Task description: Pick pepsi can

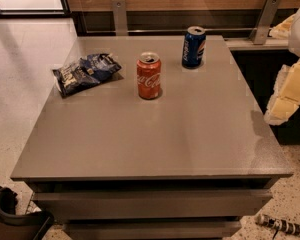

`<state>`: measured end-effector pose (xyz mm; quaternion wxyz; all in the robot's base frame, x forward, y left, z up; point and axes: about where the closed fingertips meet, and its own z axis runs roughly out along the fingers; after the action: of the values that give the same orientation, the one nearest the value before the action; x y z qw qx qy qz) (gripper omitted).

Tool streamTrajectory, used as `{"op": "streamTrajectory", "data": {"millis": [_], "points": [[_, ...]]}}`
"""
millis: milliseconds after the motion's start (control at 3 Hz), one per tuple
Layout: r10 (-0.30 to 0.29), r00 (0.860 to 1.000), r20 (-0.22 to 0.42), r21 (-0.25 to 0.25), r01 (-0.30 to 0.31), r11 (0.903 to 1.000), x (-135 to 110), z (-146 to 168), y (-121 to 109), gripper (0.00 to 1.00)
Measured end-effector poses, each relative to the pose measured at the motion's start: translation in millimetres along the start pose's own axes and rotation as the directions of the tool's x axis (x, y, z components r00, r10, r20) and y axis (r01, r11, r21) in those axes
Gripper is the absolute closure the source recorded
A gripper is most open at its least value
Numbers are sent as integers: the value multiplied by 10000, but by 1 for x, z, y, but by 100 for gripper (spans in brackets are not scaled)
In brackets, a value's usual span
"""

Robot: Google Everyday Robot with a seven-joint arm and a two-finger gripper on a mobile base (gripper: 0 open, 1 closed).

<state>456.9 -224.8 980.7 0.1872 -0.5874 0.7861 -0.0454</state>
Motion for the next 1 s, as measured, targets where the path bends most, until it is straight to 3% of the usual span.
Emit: {"op": "streamTrajectory", "data": {"millis": [333, 667, 1000], "points": [[1134, 9913, 663, 482, -1167, 9920, 22, 20, -30, 0], [2150, 9518, 2188, 989, -2408, 9655, 39, 48, -68, 0], [2576, 8719, 4165, 1405, -3417, 9292, 38, 63, -114, 0]]}}
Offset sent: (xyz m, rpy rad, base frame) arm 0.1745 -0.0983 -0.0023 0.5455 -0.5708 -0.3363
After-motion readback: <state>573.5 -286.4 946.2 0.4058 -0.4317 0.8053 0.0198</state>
